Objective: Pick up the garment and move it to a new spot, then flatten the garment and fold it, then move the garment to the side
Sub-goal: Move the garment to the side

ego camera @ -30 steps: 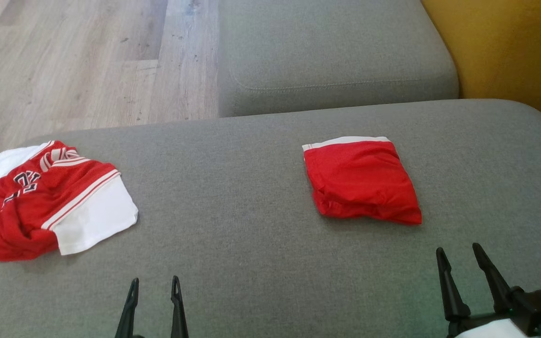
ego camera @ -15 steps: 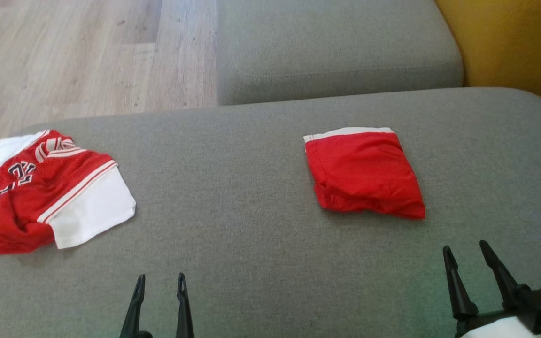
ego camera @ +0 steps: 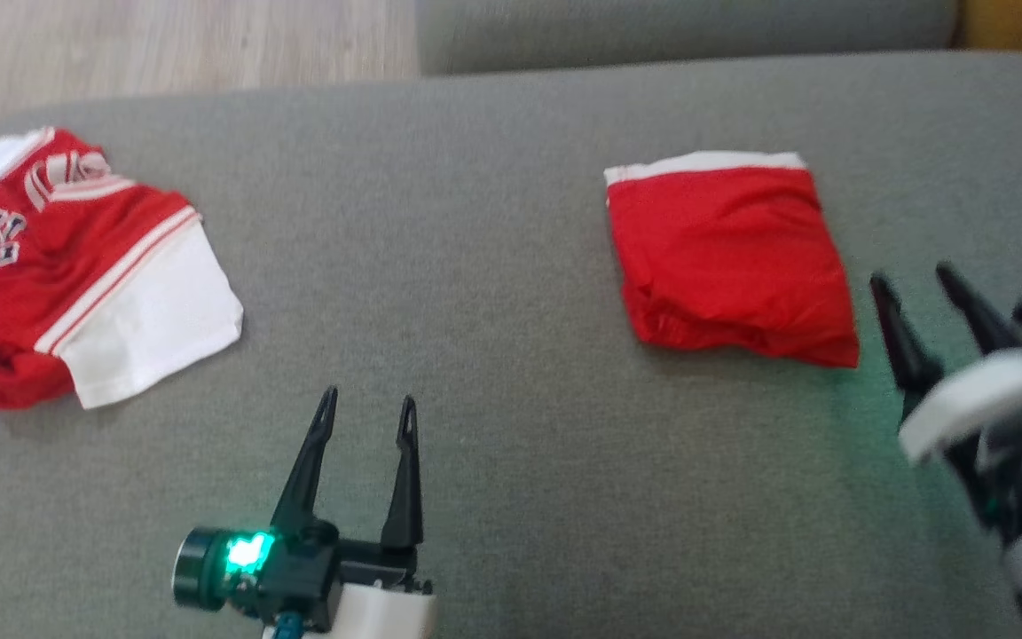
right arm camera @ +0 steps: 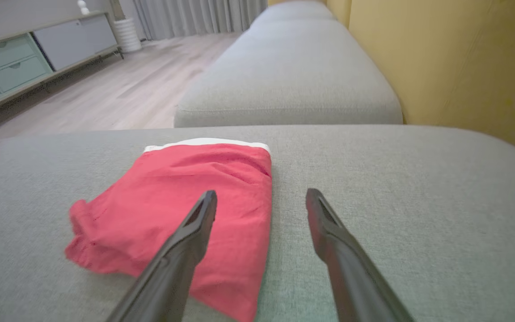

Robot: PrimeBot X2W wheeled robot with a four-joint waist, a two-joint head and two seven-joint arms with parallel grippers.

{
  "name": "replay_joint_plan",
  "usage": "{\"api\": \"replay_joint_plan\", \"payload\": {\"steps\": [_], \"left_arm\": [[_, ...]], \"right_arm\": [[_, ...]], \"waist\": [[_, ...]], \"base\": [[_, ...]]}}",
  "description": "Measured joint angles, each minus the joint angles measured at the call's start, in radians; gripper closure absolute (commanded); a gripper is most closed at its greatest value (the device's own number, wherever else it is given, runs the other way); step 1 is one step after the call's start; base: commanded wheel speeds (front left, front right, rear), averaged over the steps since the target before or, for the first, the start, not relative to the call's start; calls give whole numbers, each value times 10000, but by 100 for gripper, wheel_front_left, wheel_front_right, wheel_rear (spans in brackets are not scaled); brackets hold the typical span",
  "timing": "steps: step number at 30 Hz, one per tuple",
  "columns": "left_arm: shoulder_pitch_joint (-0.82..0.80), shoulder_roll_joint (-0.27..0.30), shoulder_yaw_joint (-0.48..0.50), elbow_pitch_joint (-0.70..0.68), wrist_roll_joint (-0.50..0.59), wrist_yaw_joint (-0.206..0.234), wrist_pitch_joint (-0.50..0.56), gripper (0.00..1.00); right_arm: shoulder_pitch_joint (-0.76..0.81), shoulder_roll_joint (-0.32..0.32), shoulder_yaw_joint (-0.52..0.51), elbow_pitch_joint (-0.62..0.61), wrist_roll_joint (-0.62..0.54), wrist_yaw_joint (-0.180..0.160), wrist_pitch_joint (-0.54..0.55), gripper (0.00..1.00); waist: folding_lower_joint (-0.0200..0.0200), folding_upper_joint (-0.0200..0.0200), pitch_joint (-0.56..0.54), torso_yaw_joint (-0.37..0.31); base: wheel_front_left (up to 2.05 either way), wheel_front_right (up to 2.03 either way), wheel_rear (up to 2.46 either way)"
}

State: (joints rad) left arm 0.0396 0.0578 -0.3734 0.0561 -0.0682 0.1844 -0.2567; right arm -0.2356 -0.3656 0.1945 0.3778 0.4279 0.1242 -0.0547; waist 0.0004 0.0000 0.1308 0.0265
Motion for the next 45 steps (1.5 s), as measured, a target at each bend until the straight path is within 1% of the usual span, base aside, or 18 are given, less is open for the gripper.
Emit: {"api": "replay_joint_plan", "payload": {"steps": [3,4,6,12,16,17,18,23,25,27,28,32,36,37,41,43,44,45], "left_arm": [[-252,-6,-174,-88,-31,-8,0,0],[-326,-10,-307,-96,-31,-6,0,0],[-418,-10,-447,-81,-31,0,0,0],[-769,-15,-610,35,-61,4,0,0],[-806,-15,-602,61,-71,8,0,0],[-812,-15,-604,86,-121,8,0,0],[-827,-15,-621,117,-127,-2,0,0],[-1108,-15,-685,148,21,-84,0,0],[-1157,-15,-673,23,17,-92,0,0],[-1158,-17,-656,-90,19,-96,0,0],[-1158,-17,-656,-90,19,-96,0,0],[-1267,-17,-625,-205,77,-100,0,0],[-1807,-19,-633,-265,184,-194,0,0],[-2133,-21,-635,-280,257,-222,-2,0],[-2699,-29,-656,-263,339,-297,0,0],[-2932,-33,-658,-219,357,-351,0,0],[-3024,-33,-656,-188,357,-357,0,0],[-3095,-35,-654,-157,357,-360,0,0]], "right_arm": [[-1064,-414,380,650,970,0,1037,0],[-1474,-629,644,1166,1346,0,1592,0],[-1770,-773,805,1743,1670,0,1923,0],[-2709,-888,1195,2949,2422,0,1860,0],[-3224,-884,1845,3336,2928,0,1808,0],[-3310,-886,2048,3421,2995,0,1808,48],[-3379,-897,2286,3488,3024,0,1808,100],[-3759,-1191,3058,3724,3070,0,1244,100],[-3883,-1446,3264,3843,3012,0,1018,100],[-3958,-1875,3381,3952,2947,0,865,100],[-3958,-1875,3381,3952,2947,0,865,100],[-4174,-3020,3388,4075,2876,0,589,100],[-4518,-4165,3390,4021,2754,0,399,100],[-4691,-4663,3289,3998,2625,0,370,100],[-5035,-5480,2838,4184,2370,0,280,100],[-5192,-5664,2704,4301,2136,0,186,100],[-5248,-5680,2673,4335,1967,0,105,5],[-5289,-5680,2677,4335,1720,0,-44,0]], "waist": [[0,0,408,107],[0,0,628,190],[0,0,815,290],[-1,0,1302,629],[-3,0,1554,726],[-2,0,1609,729],[-2,0,1657,729],[-3,0,1837,643],[-4,0,1893,523],[-4,0,1982,367],[-4,0,1982,367],[-4,0,2326,15],[-3,0,2898,-303],[-3,0,3229,-454],[-2,0,3906,-675],[-1,0,4190,-742],[0,0,4294,-766],[0,-1,4364,-778]], "base": [[0,0,0],[0,0,0],[0,0,0],[0,0,0],[0,0,0],[0,0,0],[0,0,0],[0,0,0],[0,0,0],[0,0,0],[0,0,0],[0,0,0],[0,0,0],[0,0,0],[0,0,0],[0,0,0],[0,0,0],[0,0,0]]}}
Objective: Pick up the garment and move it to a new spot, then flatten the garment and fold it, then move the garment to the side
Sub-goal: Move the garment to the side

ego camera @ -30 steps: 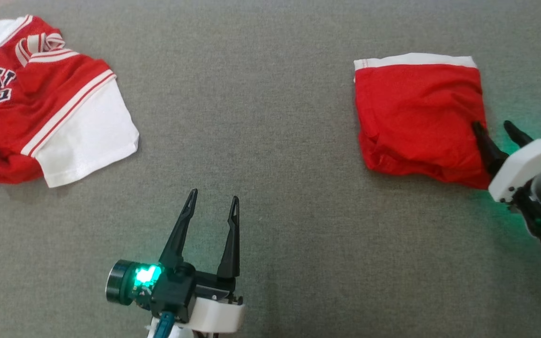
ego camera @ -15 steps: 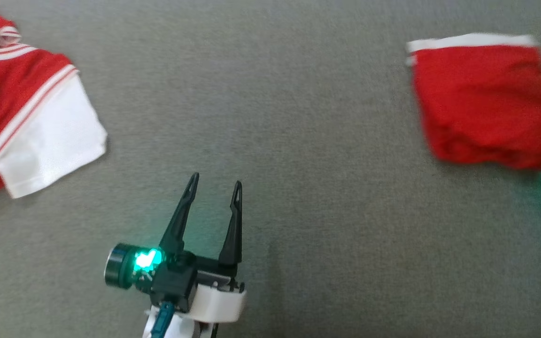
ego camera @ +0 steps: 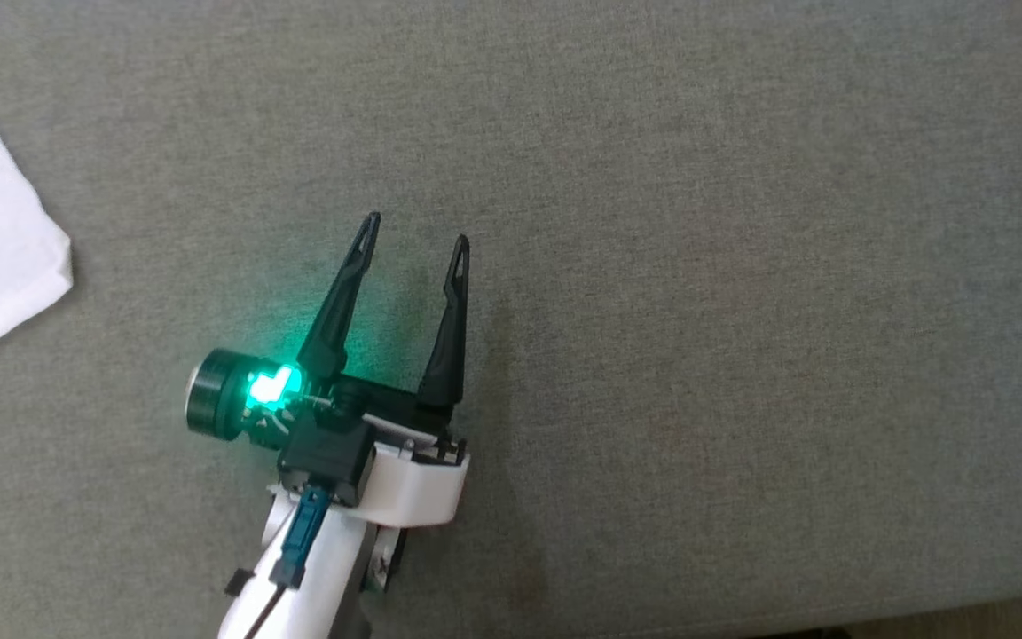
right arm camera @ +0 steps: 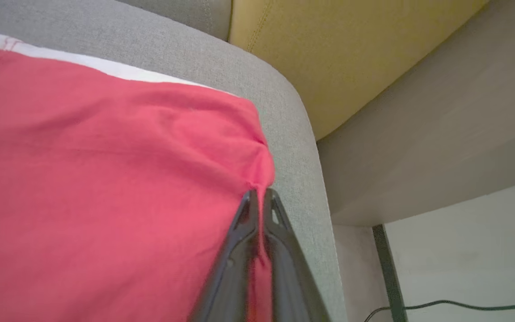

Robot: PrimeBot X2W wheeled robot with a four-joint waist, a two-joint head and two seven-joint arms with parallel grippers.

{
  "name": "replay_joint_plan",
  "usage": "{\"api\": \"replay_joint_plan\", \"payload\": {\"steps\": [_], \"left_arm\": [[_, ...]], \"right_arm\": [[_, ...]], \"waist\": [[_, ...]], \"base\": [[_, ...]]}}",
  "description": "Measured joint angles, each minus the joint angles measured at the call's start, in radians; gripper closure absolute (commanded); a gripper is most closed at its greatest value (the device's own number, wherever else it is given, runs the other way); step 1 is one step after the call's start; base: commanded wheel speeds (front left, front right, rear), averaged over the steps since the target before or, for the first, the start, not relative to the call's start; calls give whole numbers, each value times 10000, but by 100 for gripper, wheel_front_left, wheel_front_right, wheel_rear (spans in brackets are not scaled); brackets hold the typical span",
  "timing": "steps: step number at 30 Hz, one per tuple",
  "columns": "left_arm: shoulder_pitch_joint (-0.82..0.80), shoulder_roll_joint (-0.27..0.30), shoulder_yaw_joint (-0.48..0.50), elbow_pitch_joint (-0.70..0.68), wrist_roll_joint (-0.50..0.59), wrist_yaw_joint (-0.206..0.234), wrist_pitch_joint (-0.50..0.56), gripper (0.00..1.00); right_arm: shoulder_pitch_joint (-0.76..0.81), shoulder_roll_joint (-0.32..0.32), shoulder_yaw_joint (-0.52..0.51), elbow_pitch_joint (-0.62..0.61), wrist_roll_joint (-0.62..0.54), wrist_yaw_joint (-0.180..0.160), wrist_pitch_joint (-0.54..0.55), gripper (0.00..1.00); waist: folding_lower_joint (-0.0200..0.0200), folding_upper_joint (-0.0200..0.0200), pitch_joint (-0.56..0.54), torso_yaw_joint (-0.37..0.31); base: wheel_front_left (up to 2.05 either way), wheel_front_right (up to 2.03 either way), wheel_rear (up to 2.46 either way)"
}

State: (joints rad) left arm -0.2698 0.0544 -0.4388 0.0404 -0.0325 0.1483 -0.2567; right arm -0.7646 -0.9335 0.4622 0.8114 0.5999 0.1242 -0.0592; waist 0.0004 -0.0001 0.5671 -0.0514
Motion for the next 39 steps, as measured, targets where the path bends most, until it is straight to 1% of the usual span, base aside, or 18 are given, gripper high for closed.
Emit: {"api": "replay_joint_plan", "payload": {"steps": [3,5,7,9,10,12,15,17,19,21,23,26,28,29,32,35,39], "left_arm": [[-80,-2,17,119,0,25,0,0],[-28,-6,19,192,-67,84,0,0],[164,-12,10,263,-221,148,0,0],[468,-21,19,345,-416,215,-2,0],[468,-21,19,345,-416,215,-2,0],[894,-21,69,546,-656,368,0,0],[1559,-21,265,863,-941,491,0,0],[1937,-19,435,1035,-1085,552,0,0],[2256,-17,589,1143,-1273,598,0,0],[2539,-19,755,1160,-1338,665,0,0],[2761,-17,928,1106,-1333,734,0,0],[3076,-19,1179,892,-1001,924,0,0],[3271,-13,1312,782,-750,989,0,0],[3397,-13,1375,704,-711,993,0,0],[3846,-8,1501,293,-445,993,0,0],[4388,23,1592,-77,-305,993,0,0],[5358,35,1870,8,-380,989,0,0]], "right_arm": [[-79,117,-86,100,-911,0,-606,0],[-73,360,-251,242,-1390,0,-888,0],[23,798,-558,364,-1657,0,-1152,0],[316,1384,-796,280,-1695,0,-1361,0],[316,1384,-796,280,-1695,0,-1361,0],[885,2215,-1122,6,-1360,0,-1549,0],[2104,3643,-1346,-629,-610,0,-1718,0],[2921,4449,-1404,-1020,-389,0,-1818,0],[3623,5093,-1595,-1375,-500,0,-1873,0],[4305,5651,-2132,-2188,-1302,0,-1889,0],[4944,6406,-2754,-3070,-2038,0,-1894,0],[6221,7634,-3225,-4217,-3137,0,-1914,0],[7135,8236,-3542,-4863,-3582,0,-1916,0],[7527,8387,-3632,-5148,-3749,0,-1916,0],[8507,8514,-3854,-5829,-4278,0,-1916,0],[9314,8690,-4196,-6021,-4429,0,-1916,0],[10243,8878,-4765,-6080,-4435,0,-1916,0]], "waist": [[-1,0,-109,30],[-4,1,-362,66],[-4,0,-717,142],[-6,1,-1129,223],[-6,1,-1129,223],[-5,1,-1595,305],[-6,1,-2371,411],[-6,1,-2909,464],[-6,1,-3456,506],[-6,1,-3996,540],[-7,1,-4504,565],[-7,1,-5209,598],[-7,1,-5594,606],[-7,1,-5764,608],[-7,1,-6230,618],[-6,1,-6650,625],[-6,1,-7082,632]], "base": [[0,0,0],[0,0,0],[0,0,0],[0,0,0],[0,0,0],[0,0,0],[0,0,0],[0,0,0],[0,0,0],[0,0,0],[0,0,0],[0,0,0],[0,0,0],[0,0,0],[0,0,0],[0,0,0],[0,0,0]]}}
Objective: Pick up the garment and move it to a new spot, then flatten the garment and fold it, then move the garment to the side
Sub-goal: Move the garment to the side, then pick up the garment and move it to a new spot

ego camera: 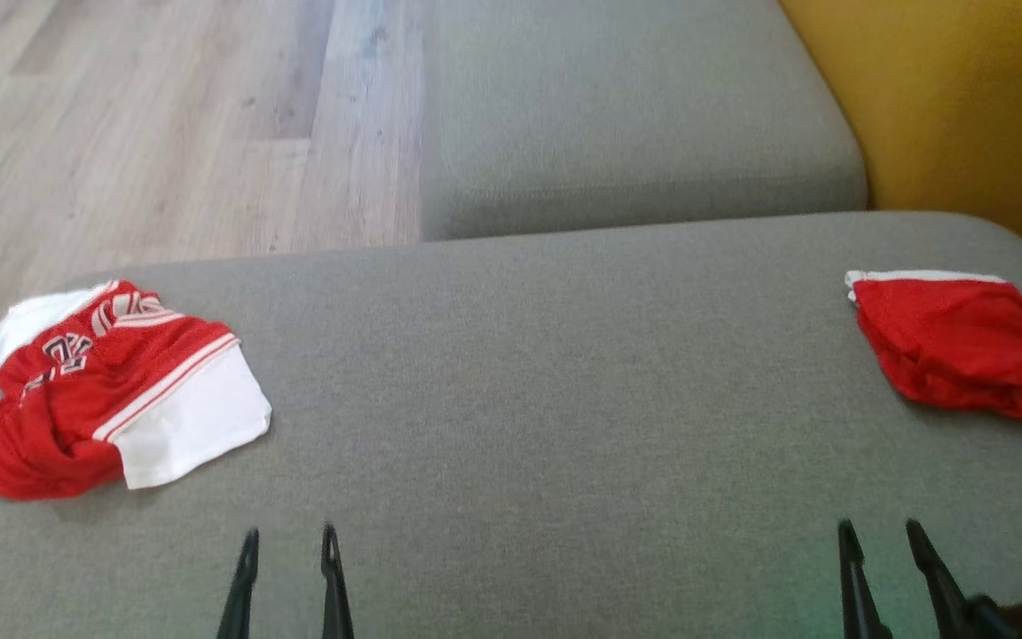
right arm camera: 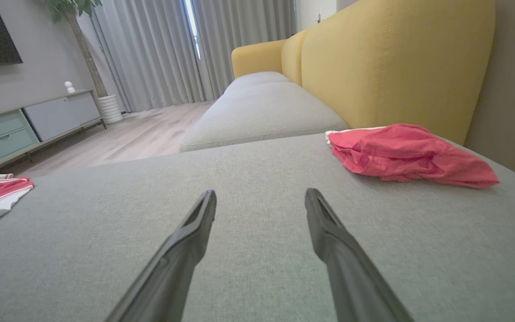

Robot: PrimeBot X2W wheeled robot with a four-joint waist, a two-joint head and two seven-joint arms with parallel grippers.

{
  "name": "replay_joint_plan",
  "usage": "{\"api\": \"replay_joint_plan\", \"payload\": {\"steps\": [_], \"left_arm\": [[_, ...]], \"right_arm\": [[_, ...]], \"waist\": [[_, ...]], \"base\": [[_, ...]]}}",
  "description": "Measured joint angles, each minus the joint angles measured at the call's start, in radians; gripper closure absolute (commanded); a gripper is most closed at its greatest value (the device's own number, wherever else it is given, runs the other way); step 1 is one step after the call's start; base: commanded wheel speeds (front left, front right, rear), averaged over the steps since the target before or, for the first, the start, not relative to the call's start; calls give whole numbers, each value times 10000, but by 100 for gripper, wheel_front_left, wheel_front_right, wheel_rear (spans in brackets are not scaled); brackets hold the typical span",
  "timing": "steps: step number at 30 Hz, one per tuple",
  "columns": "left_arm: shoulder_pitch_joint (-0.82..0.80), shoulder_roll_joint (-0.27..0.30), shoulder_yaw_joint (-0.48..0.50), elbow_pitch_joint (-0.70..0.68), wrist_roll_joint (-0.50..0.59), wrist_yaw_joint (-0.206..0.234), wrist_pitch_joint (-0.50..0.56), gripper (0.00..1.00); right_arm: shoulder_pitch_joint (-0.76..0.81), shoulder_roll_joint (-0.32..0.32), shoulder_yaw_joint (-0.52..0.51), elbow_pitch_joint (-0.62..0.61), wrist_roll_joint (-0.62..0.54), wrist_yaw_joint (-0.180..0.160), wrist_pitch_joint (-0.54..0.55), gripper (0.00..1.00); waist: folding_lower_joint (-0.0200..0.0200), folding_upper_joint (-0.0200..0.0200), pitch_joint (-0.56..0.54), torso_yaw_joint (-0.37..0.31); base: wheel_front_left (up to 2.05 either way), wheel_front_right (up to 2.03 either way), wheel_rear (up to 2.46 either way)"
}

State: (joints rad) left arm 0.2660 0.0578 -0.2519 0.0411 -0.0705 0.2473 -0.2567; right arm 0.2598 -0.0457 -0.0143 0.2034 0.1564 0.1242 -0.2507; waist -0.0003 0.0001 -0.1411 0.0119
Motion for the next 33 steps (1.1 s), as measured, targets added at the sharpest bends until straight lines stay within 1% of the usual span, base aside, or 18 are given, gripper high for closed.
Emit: {"api": "replay_joint_plan", "payload": {"steps": [3,10,19,22,25,26,29,33], "left_arm": [[244,13,-4,244,171,-25,0,0],[213,12,98,481,188,-105,2,0],[203,10,142,629,357,-268,2,0],[143,10,186,688,366,-270,2,0],[93,15,272,688,355,-278,2,0],[93,15,272,688,355,-278,2,0],[63,65,336,681,364,-280,2,0],[13,219,566,589,510,-180,2,0]], "right_arm": [[230,12,-71,-6,-251,0,0,0],[226,44,-63,-59,-637,0,0,0],[256,46,-205,-69,-654,0,0,0],[373,48,-165,-111,-658,0,0,0],[438,52,-88,-127,-589,0,0,0],[438,52,-88,-127,-589,0,0,0],[427,56,35,-188,-395,0,0,0],[396,58,226,-249,-221,0,0,0]], "waist": [[0,0,-171,-48],[1,0,-173,-136],[2,0,-96,38],[3,0,-92,307],[3,0,-100,728],[3,0,-100,728],[3,0,-81,1297],[3,0,7,2250]], "base": [[0,0,0],[0,0,0],[0,0,0],[0,0,0],[0,0,0],[0,0,0],[0,0,0],[0,0,0]]}}
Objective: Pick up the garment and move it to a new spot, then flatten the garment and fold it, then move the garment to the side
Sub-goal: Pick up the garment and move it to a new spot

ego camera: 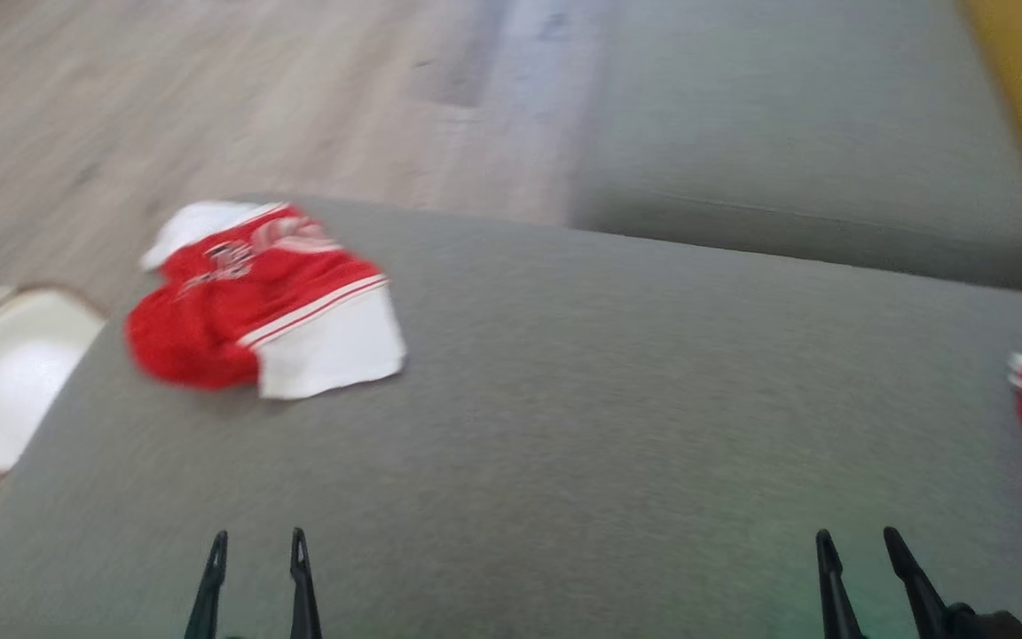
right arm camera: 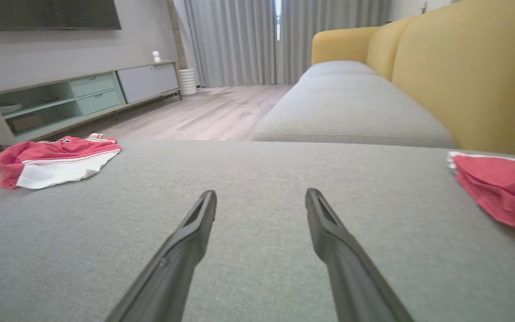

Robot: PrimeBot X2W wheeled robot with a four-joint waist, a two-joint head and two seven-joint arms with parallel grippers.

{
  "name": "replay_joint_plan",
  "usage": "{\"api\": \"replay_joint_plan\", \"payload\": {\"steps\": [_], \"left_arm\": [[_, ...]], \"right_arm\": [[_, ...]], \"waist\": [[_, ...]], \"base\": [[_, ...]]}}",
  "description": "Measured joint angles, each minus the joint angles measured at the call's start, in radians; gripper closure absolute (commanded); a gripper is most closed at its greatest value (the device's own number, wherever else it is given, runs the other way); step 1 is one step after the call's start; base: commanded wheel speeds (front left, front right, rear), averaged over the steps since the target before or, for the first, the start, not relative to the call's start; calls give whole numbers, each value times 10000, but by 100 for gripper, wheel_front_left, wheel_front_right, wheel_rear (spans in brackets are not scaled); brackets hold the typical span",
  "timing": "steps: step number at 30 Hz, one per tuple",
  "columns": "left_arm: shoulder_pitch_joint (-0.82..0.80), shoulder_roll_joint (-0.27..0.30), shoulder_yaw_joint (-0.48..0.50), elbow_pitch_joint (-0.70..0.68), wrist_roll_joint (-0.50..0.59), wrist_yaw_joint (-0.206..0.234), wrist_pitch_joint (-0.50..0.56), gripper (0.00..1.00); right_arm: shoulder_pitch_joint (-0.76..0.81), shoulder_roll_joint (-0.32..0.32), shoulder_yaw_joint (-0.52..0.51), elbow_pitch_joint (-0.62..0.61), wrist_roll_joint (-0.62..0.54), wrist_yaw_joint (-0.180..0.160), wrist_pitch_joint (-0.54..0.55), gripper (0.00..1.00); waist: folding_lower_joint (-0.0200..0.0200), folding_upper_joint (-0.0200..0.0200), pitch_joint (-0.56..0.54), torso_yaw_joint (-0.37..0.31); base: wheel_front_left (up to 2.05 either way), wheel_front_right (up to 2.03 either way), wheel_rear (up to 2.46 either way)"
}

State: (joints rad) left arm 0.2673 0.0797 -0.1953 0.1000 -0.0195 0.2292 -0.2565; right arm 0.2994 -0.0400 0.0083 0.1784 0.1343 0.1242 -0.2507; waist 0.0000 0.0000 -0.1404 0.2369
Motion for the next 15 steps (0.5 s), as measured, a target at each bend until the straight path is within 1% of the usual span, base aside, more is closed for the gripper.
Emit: {"api": "replay_joint_plan", "payload": {"steps": [6,8,11,12,15], "left_arm": [[-34,31,136,-213,-10,92,0,0],[-34,27,257,-336,-73,182,-2,0],[-42,6,351,-485,-73,270,0,0],[-77,0,357,-748,-67,274,0,0],[-546,84,366,-1118,65,257,0,0]], "right_arm": [[-110,8,155,-19,6,0,0,0],[-306,10,199,-10,-138,0,0,0],[-641,10,182,-6,-270,0,0,0],[-688,10,136,-31,-318,0,0,0],[-596,12,-44,-119,-454,0,0,0]], "waist": [[0,0,248,1499],[0,0,407,1870],[2,0,714,2212],[2,0,881,2369],[1,0,1097,2518]], "base": [[0,0,0],[0,0,0],[0,0,0],[0,0,0],[0,0,0]]}}
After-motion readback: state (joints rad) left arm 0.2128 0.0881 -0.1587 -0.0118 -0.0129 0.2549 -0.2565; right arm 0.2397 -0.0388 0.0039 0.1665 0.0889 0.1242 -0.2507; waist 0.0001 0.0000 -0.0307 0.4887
